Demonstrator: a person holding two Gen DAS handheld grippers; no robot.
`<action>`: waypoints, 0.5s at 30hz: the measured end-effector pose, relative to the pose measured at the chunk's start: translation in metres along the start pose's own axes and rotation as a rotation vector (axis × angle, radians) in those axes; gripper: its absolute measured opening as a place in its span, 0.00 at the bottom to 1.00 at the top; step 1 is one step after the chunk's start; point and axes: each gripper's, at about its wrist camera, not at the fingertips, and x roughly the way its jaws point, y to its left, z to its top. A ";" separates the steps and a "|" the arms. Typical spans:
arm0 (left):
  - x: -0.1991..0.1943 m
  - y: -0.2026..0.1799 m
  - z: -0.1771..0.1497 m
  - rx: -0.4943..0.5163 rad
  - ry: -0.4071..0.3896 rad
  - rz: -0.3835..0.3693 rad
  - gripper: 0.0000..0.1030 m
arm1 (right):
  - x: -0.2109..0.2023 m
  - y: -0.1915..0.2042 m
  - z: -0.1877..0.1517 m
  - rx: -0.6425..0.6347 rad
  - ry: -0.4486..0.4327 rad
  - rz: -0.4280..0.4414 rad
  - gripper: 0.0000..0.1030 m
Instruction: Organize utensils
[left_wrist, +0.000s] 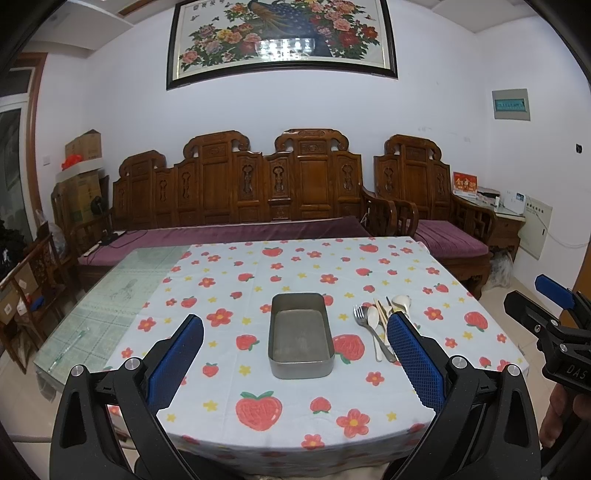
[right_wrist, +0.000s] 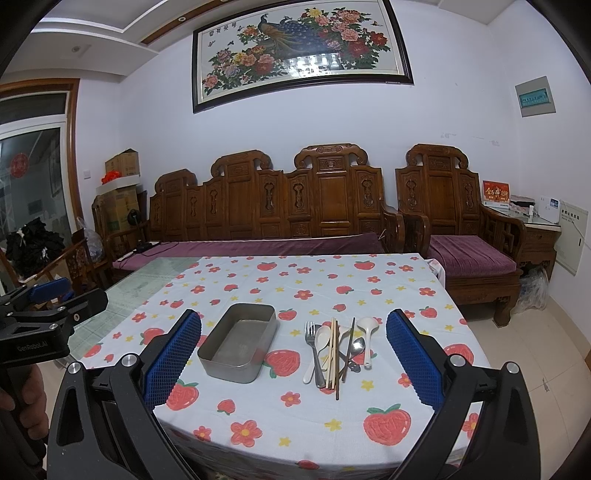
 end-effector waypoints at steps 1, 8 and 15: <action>0.000 0.000 0.000 0.000 0.000 0.000 0.94 | 0.000 -0.001 0.000 0.000 0.000 0.000 0.98; -0.001 -0.001 0.001 0.001 0.000 0.000 0.94 | 0.001 -0.001 -0.002 0.001 0.000 0.001 0.98; -0.001 -0.004 -0.001 0.005 0.005 0.001 0.94 | 0.000 -0.003 0.005 0.001 0.002 0.000 0.98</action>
